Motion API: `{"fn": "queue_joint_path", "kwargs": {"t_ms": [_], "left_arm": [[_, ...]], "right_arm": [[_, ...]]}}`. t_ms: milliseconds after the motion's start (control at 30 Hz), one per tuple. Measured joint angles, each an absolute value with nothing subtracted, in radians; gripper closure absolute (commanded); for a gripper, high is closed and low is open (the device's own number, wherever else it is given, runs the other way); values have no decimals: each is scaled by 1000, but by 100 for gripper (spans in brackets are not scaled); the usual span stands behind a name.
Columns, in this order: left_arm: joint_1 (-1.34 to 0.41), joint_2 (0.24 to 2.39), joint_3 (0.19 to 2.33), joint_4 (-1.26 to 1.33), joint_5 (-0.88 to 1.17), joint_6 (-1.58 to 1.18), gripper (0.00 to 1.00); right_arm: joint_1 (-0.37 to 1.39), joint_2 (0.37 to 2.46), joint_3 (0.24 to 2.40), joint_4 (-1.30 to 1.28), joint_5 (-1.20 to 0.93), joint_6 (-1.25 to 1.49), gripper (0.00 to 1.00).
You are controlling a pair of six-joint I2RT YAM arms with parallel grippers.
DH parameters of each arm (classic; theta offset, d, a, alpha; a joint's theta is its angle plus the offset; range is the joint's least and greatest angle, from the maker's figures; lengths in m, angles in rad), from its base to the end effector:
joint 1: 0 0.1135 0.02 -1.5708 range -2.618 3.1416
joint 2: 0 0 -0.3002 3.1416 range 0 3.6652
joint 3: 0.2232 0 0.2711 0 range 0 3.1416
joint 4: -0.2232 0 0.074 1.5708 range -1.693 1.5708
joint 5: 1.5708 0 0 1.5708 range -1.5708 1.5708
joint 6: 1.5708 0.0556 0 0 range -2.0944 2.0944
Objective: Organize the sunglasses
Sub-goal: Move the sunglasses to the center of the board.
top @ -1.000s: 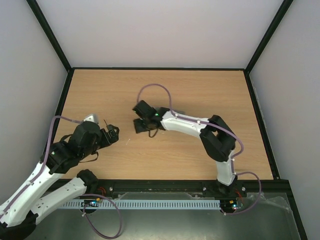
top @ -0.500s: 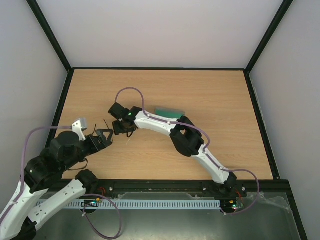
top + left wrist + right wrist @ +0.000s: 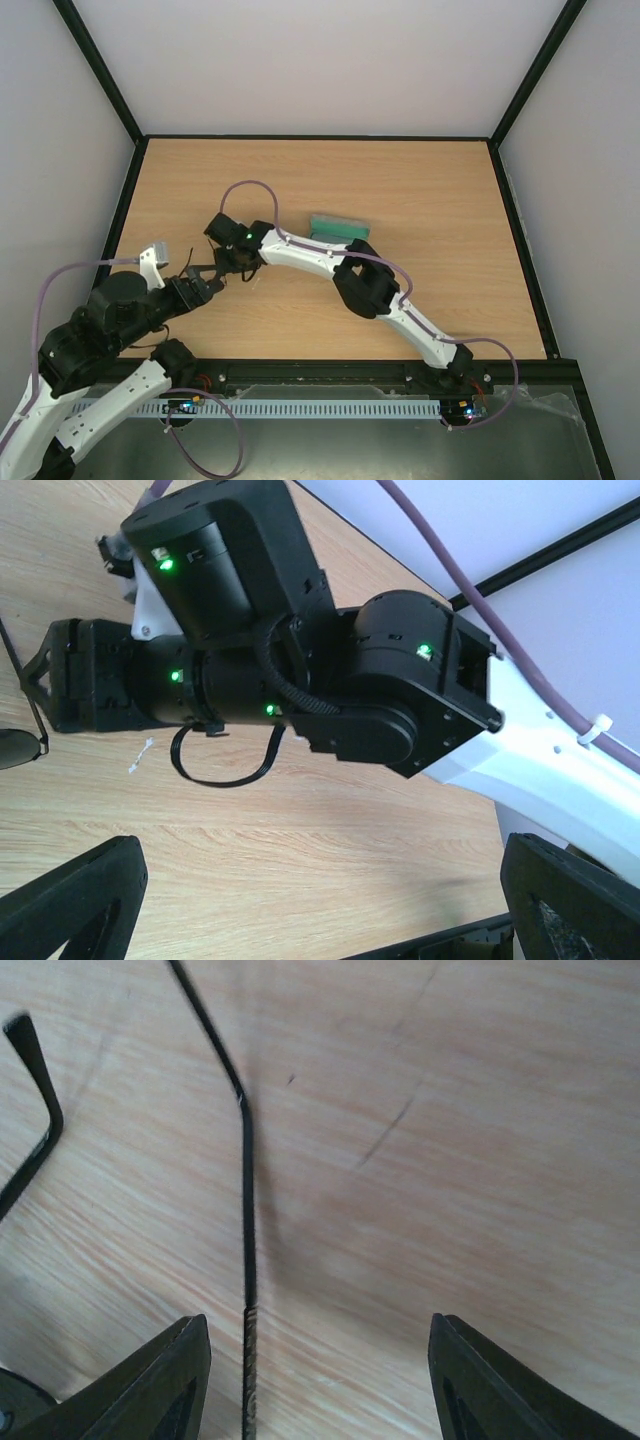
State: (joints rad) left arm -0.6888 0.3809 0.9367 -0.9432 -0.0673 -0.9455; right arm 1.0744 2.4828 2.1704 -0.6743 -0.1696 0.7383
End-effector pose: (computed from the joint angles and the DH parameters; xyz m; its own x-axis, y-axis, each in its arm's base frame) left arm 0.0442 -0.0315 0.3667 -0.6459 -0.5160 -0.5626 0.1066 0.6687 -0.7358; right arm 0.2768 0.5307 0.1657 -0.9070 -0.2817 -0.3131 -0.4064 0.7804 0.4753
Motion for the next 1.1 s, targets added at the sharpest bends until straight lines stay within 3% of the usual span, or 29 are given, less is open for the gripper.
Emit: {"fn": "queue_joint_path", "kwargs": {"t_ms": [233, 467, 667, 933, 1100], "left_arm": [[-689, 346, 937, -973, -69, -946, 0], [-689, 339, 937, -997, -75, -946, 1], [-689, 339, 937, -1005, -80, -946, 0], [-689, 341, 936, -1005, -84, -946, 1], [-689, 343, 934, -1005, -87, -946, 0]], "right_arm": [[1113, 2504, 2175, -675, -152, 748, 40], [1125, 2504, 2178, -682, -121, 748, 46], [1126, 2504, 2180, -707, -97, 739, 58], [1127, 2504, 2179, -728, -79, 722, 58], [1127, 2504, 2177, -735, -51, 714, 76]]}}
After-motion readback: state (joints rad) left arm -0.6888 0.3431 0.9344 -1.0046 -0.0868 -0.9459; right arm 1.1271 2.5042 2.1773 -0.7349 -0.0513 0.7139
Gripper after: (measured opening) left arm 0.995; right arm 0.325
